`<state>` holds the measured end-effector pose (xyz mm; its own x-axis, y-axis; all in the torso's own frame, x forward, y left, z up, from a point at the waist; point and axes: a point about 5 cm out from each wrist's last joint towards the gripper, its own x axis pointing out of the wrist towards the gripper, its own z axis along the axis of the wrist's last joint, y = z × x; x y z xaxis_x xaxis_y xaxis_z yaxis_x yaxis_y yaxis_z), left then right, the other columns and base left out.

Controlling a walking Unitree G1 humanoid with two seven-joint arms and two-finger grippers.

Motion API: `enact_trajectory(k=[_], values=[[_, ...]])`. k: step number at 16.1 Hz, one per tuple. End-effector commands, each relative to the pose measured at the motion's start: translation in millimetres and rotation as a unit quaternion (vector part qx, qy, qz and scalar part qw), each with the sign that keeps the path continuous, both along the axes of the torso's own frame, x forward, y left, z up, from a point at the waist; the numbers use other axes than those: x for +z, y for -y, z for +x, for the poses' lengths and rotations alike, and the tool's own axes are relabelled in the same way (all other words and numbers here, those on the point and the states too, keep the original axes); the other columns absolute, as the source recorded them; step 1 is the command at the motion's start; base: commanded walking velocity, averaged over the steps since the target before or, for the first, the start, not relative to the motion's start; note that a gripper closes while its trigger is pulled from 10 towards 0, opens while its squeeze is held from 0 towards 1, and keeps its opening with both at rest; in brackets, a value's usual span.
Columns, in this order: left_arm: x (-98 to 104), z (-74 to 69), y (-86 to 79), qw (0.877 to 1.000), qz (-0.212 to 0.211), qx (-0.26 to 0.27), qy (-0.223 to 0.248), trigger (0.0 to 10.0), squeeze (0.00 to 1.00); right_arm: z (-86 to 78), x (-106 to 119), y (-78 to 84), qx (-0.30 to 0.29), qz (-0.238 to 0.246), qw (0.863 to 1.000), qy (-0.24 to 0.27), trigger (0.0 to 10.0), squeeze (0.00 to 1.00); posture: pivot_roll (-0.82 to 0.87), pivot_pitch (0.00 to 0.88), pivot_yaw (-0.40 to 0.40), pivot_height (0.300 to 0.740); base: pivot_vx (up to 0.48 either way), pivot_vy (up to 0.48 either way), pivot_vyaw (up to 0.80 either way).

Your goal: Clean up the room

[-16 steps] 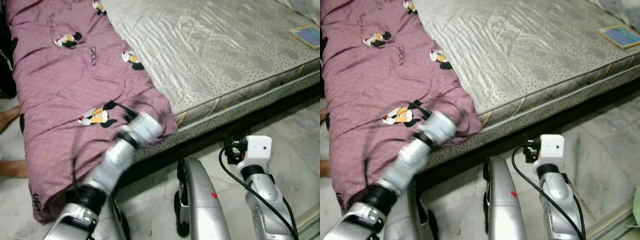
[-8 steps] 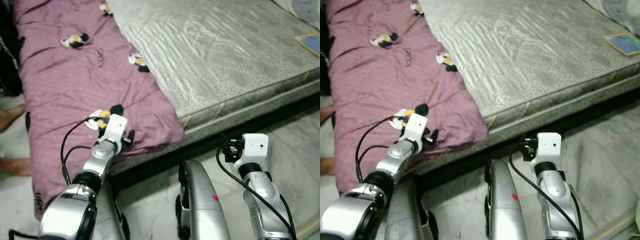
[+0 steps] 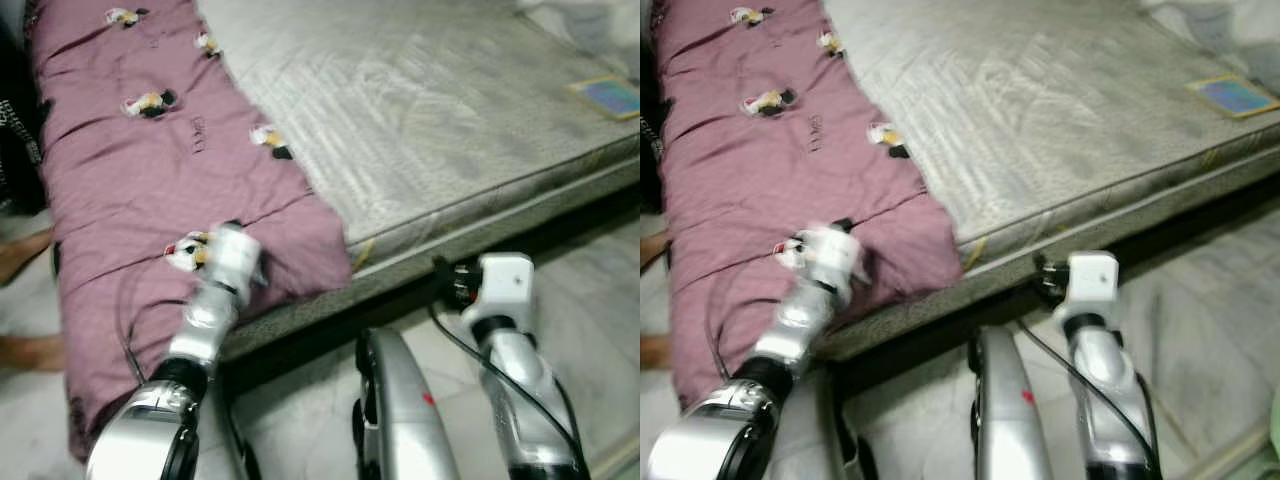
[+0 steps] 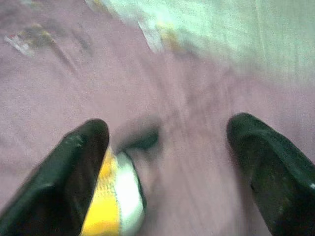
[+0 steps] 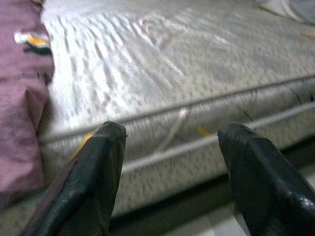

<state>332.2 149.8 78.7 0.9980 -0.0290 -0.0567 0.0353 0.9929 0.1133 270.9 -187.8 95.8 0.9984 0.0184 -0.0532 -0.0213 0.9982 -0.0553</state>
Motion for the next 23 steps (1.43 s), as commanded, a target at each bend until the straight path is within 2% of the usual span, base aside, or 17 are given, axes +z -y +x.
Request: enact_trajectory(k=[1, 2, 3, 5, 6, 7, 8, 9, 10, 12, 15, 17, 18, 19, 20, 22, 23], values=[[12, -8.3, -7.7, 0.997, -0.050, 0.035, 0.039, 10.0, 0.00, 7.4, -2, -7.2, 0.017, 0.005, 1.000, 0.000, 10.0, 0.00, -0.07, 0.097, 0.015, 0.518, 0.000, 0.000, 0.00], [17, -15.3, -12.0, 0.995, -0.059, 0.052, 0.052, 10.0, 0.00, 12.9, -1, -9.5, 0.020, 0.009, 1.000, 0.001, 10.0, 0.00, -0.06, 0.099, 0.014, 0.518, 0.000, 0.000, 0.00], [21, -39.5, -25.8, 0.991, -0.059, 0.095, 0.070, 10.0, 0.00, 27.5, 1, -21.0, 0.047, 0.016, 0.999, 0.002, 10.0, 0.00, -0.02, 0.101, 0.004, 0.518, 0.000, 0.000, 0.00], [10, -87.4, -52.1, 0.985, -0.028, 0.161, 0.054, 10.0, 0.00, 46.1, 1, -42.2, 0.095, 0.027, 0.995, -0.005, 10.0, 0.00, 0.04, 0.107, -0.016, 0.518, 0.000, 0.000, 0.00], [8, -92.6, -54.9, 0.984, -0.023, 0.167, 0.051, 10.0, 0.00, 47.6, 1, -44.4, 0.099, 0.028, 0.995, -0.005, 10.0, 0.00, 0.04, 0.107, -0.016, 0.518, 0.000, 0.000, 0.00], [-9, -128.6, -70.7, 0.978, -0.023, 0.207, 0.004, 10.0, 0.00, 55.1, -4, -64.6, 0.144, 0.044, 0.988, -0.026, 10.0, 0.00, 0.11, 0.118, -0.042, 0.518, 0.000, 0.000, 0.00], [-12, -152.9, -89.1, 0.967, -0.015, 0.254, -0.023, 10.0, 0.00, 59.0, -9, -87.4, 0.192, 0.072, 0.977, -0.049, 10.0, 0.00, 0.14, 0.126, -0.055, 0.518, 0.000, 0.000, 0.00], [-8, -158.8, -95.8, 0.963, -0.006, 0.269, -0.026, 10.0, 0.00, 58.9, -10, -103.0, 0.225, 0.052, 0.972, -0.045, 10.0, 0.00, 0.17, 0.133, -0.069, 0.518, 0.000, 0.000, 0.00], [-6, -160.7, -98.4, 0.962, -0.002, 0.273, -0.027, 10.0, 0.00, 58.9, -9, -110.7, 0.234, 0.033, 0.971, -0.034, 10.0, 0.00, 0.17, 0.135, -0.071, 0.518, 0.000, 0.000, 0.00], [0, -160.5, -92.4, 0.966, 0.002, 0.258, -0.029, 10.0, 0.00, 60.2, -9, -126.0, 0.254, 0.039, 0.966, -0.035, 10.0, 0.00, 0.19, 0.136, -0.071, 0.518, 0.000, 0.000, 0.73], [5, -149.1, -79.1, 0.975, 0.001, 0.220, -0.033, 10.0, 0.00, 66.6, -8, -125.4, 0.205, 0.076, 0.975, -0.032, 10.0, 0.00, 0.18, 0.134, -0.046, 0.518, 0.000, 0.000, 0.24], [8, -142.8, -75.4, 0.978, -0.003, 0.203, -0.039, 10.0, 0.00, 67.4, -21, -122.1, 0.173, 0.075, 0.979, -0.077, 10.0, 0.00, 0.17, 0.137, -0.039, 0.518, 0.000, 0.000, 0.00], [7, -139.7, -74.2, 0.980, -0.003, 0.196, -0.044, 10.0, 0.00, 67.3, -32, -122.0, 0.148, 0.090, 0.976, -0.133, 10.0, 0.00, 0.16, 0.137, -0.033, 0.518, 0.000, 0.000, 0.00], [6, -136.2, -72.6, 0.980, -0.003, 0.190, -0.051, 10.0, 0.00, 64.4, -48, -119.2, 0.114, 0.076, 0.969, -0.206, 10.0, 0.00, 0.16, 0.134, -0.030, 0.518, 0.000, 0.000, 0.00], [6, -134.3, -71.2, 0.981, -0.005, 0.187, -0.054, 10.0, 0.00, 61.6, -55, -116.0, 0.086, 0.100, 0.960, -0.245, 10.0, 0.00, 0.16, 0.132, -0.031, 0.518, 0.000, 0.000, 0.00], [6, -130.2, -68.2, 0.982, -0.008, 0.182, -0.058, 10.0, 0.00, 62.3, -60, -103.2, 0.015, 0.174, 0.945, -0.276, 10.0, 0.00, 0.16, 0.125, -0.033, 0.518, 0.000, 0.000, 0.00], [6, -128.8, -67.2, 0.982, -0.009, 0.180, -0.059, 10.0, 0.00, 63.1, -61, -96.2, 0.000, 0.174, 0.944, -0.280, 10.0, 0.00, 0.16, 0.125, -0.033, 0.518, 0.000, 0.000, 0.00]])
